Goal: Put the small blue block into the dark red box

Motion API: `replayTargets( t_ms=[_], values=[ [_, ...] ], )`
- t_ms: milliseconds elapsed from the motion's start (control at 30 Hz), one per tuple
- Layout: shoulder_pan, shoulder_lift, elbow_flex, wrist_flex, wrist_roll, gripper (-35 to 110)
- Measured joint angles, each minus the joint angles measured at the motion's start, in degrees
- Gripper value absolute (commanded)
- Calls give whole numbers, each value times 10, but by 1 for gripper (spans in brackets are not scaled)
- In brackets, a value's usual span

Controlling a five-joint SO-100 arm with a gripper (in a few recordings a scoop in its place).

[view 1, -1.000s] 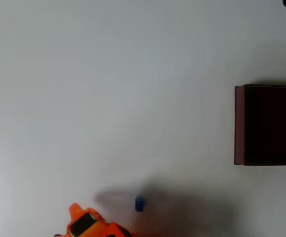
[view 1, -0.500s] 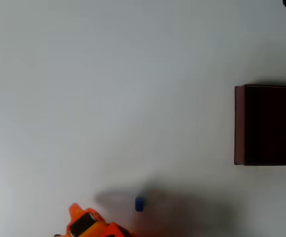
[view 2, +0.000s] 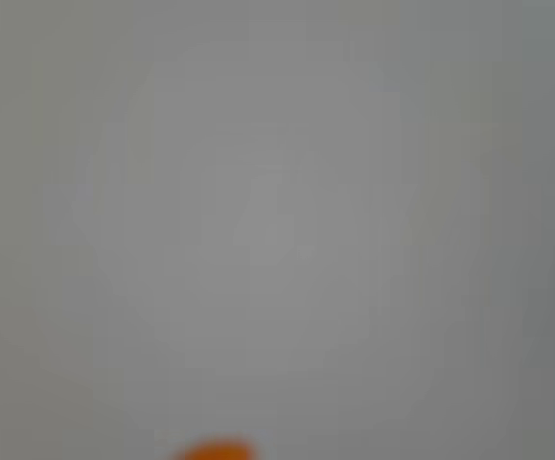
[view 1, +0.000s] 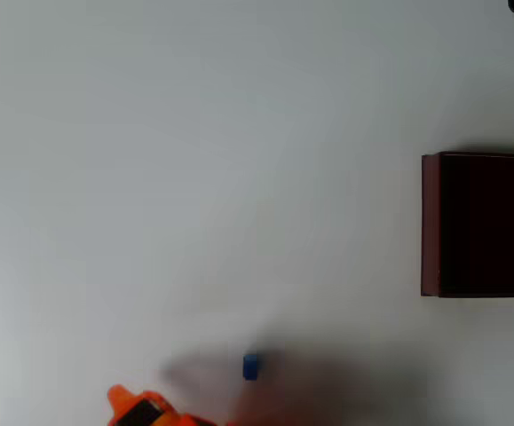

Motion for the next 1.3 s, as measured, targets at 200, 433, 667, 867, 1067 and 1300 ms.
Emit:
replayTargets(
  t_ms=[200, 433, 667, 867, 1067, 1300],
  values=[
    [-200, -11, 83, -195, 214, 0],
    [-359, -76, 83, -343, 410, 0],
    [-444, -211, 39, -330, 655, 0],
    [-473, -439, -117, -311, 679, 0],
    [-476, -577, -209, -312, 677, 0],
    [-472, -692, -362, -215, 661, 0]
  ],
)
